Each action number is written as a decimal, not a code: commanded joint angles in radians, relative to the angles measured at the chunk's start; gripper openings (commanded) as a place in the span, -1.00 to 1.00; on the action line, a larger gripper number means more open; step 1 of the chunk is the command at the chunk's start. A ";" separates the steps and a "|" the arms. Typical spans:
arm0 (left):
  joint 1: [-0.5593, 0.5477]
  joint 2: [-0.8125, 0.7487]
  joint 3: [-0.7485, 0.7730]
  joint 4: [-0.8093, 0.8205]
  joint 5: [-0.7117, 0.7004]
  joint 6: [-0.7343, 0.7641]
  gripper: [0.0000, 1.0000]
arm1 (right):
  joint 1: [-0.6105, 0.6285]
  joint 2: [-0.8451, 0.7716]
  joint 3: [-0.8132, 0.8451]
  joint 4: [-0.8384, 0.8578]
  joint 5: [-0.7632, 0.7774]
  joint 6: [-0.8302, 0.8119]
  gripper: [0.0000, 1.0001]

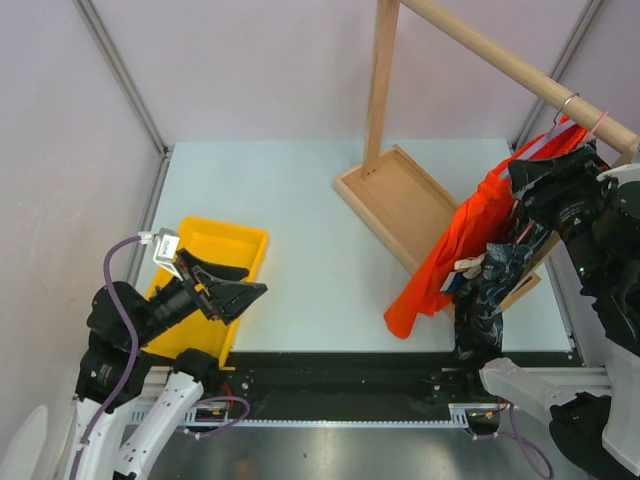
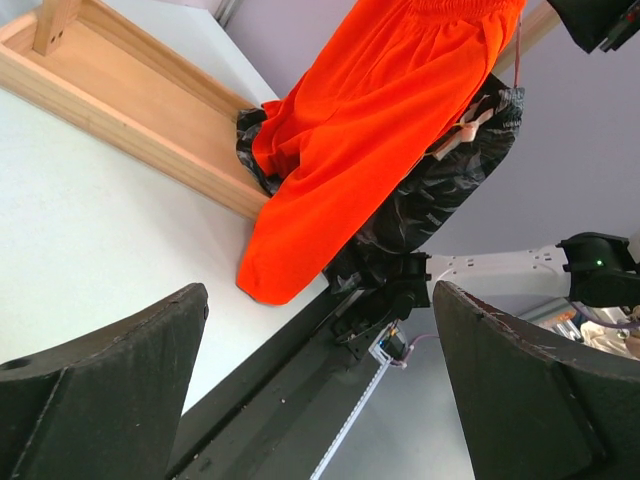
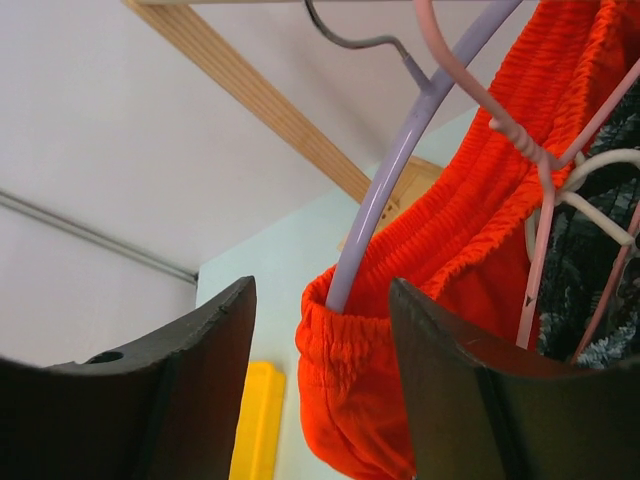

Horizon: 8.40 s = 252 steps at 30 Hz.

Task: Remove the shorts from the hanger

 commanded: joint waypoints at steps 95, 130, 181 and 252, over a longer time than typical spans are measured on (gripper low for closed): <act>-0.958 0.695 0.622 0.079 -0.958 0.082 0.25 | 0.910 0.027 -0.506 0.836 0.363 0.045 -1.00; -0.851 0.714 0.534 0.200 -0.723 0.068 -1.00 | 0.910 -0.004 -0.552 0.850 0.392 0.100 -1.00; -0.878 0.573 0.065 0.346 -0.543 0.026 -1.00 | 0.639 -0.117 -0.582 0.641 0.474 0.726 -1.00; -0.509 0.240 0.141 0.058 -0.614 0.031 -0.99 | 0.452 -0.031 -0.581 1.026 0.814 0.400 -1.00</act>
